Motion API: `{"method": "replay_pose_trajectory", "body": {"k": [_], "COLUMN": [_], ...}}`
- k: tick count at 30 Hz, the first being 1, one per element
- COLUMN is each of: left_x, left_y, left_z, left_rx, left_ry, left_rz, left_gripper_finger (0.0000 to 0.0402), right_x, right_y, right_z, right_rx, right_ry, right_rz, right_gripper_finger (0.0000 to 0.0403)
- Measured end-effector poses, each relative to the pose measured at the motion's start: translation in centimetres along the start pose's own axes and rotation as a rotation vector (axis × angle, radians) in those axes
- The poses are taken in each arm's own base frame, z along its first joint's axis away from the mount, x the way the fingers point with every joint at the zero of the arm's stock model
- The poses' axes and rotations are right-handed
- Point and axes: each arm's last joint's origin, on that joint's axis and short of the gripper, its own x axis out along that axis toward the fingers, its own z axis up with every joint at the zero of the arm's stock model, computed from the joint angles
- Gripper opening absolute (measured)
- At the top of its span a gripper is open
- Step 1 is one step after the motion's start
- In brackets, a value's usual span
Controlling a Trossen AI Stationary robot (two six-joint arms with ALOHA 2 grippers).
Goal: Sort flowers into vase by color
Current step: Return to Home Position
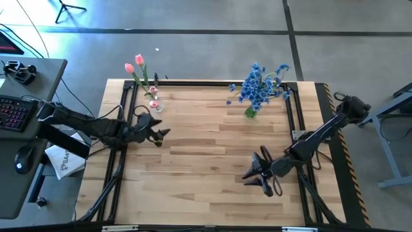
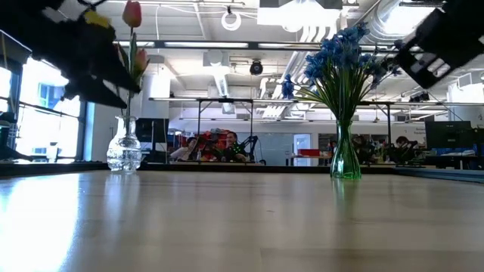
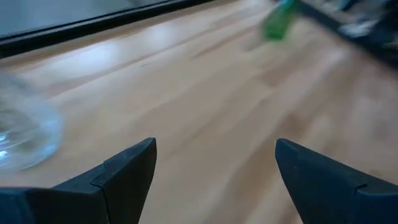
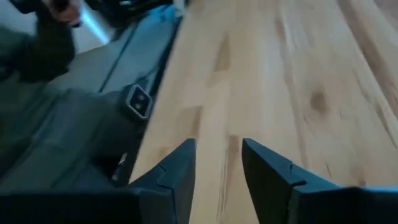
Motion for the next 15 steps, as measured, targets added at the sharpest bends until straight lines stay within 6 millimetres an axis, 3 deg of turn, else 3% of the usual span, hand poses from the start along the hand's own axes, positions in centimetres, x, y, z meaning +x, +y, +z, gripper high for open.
{"method": "replay_pose_trajectory", "body": {"k": [6, 12, 15], "left_x": [-1.1, -1.2, -0.8], "left_y": [-2.6, -4.6, -5.5], "left_z": [-0.3, -0.5, -0.4], "left_rx": [0.051, 0.115, 0.143], "left_ry": [-0.083, -0.134, -0.153], "left_rz": [-0.164, -0.267, -0.32], "left_gripper_finger": [0.0314, 0.0314, 0.0314], "right_x": [-2.0, -5.9, -7.4], "right_y": [-2.6, -6.1, -7.3], "right_z": [1.2, -0.4, -1.6], "right_rx": [-0.097, -0.032, -0.018], "right_ry": [-0.069, -0.204, -0.269], "right_rz": [0.05, 0.04, 0.068], "right_gripper_finger": [0.007, 0.0009, 0.0005]}}
